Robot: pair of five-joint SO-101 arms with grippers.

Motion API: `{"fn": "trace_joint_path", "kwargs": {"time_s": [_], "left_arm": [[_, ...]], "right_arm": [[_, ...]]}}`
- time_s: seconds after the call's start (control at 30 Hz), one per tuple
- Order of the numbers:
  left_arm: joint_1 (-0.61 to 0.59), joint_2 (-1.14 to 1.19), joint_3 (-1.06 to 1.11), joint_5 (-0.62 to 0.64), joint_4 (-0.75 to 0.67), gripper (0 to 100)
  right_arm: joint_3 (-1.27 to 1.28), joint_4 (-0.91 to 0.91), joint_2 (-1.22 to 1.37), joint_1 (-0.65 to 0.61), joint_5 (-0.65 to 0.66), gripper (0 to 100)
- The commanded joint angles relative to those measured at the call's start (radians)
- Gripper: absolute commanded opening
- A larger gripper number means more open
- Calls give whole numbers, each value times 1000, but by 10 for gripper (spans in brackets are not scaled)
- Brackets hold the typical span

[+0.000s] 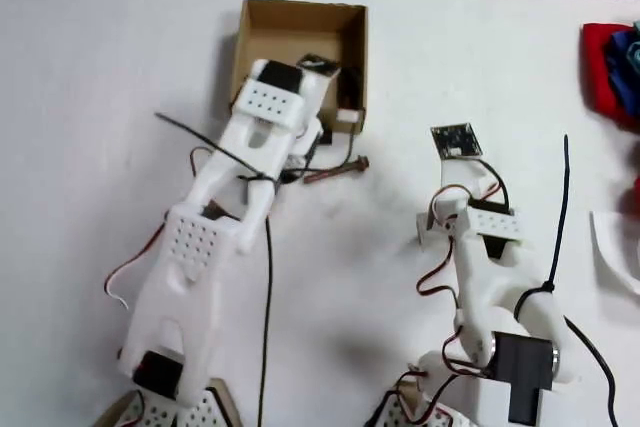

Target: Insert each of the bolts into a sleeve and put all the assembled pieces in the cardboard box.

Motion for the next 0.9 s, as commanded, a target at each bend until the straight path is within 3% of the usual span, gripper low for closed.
{"fn": "trace_joint_path", "kwargs": {"time_s": [0.0, 0.3, 0.6, 0.73, 0.87], "left_arm": [[-5, -97, -22, 2, 28, 24], [103, -580, 275, 5, -14, 25], [57, -1071, 889, 135, -384, 25], [54, -1274, 1155, 172, -585, 25], [54, -1450, 1328, 175, -740, 25]], "right_arm": [[-5, -30, -7, 18, 2, 21], [-2, -21, -36, -5, -8, 21], [112, 134, -354, -246, -8, 21], [242, 10, -636, -277, -20, 21], [473, -231, -963, -292, -201, 21]]}}
